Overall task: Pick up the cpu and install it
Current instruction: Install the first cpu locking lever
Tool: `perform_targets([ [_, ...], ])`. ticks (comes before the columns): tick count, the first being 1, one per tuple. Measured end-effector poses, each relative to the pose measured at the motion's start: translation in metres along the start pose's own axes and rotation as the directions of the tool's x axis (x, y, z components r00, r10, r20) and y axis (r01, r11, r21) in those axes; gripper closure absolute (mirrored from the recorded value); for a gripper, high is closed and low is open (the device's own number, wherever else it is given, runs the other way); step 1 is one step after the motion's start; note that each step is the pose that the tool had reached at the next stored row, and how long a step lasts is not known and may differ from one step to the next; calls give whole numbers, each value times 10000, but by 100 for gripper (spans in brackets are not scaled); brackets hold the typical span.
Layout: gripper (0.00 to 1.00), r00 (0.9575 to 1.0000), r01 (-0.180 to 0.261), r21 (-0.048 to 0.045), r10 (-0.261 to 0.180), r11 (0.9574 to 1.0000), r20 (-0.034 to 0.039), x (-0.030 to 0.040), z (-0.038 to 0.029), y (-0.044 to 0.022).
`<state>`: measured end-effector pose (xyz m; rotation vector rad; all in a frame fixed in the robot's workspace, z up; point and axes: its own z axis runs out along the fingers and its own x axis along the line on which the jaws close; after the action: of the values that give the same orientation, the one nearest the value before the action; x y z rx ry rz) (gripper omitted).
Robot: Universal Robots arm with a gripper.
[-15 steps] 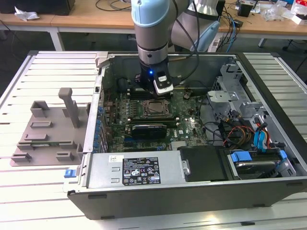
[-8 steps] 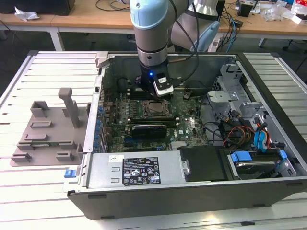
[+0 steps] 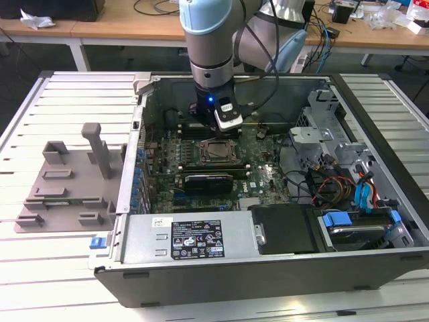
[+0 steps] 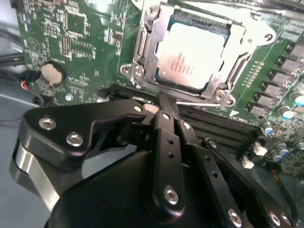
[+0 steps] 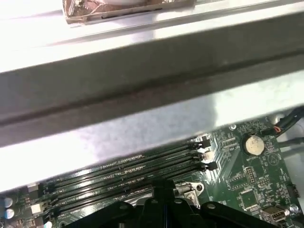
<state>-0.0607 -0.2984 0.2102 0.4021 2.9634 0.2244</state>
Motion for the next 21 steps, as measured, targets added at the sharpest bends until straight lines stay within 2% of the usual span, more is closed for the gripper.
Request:
perform_targets([
  [3, 89, 9999, 14, -32, -13, 10000, 123, 53, -6, 11],
  [6, 89, 9994, 43, -94, -40, 9999, 334, 110, -5, 17],
  [7, 89, 9991, 54, -119, -49, 9999, 425, 125, -2, 12],
  [10, 89, 9981, 80, -167, -70, 9998, 604, 154, 10, 2],
  [11, 89, 9965, 117, -223, -98, 9997, 830, 178, 18, -5],
  [16, 89, 9964, 120, -219, -101, 9997, 847, 178, 18, -10],
  [18, 89, 9963, 125, -194, -108, 9997, 851, 170, 22, -40],
  [21, 89, 9962, 129, -172, -114, 9998, 860, 171, 43, -51],
])
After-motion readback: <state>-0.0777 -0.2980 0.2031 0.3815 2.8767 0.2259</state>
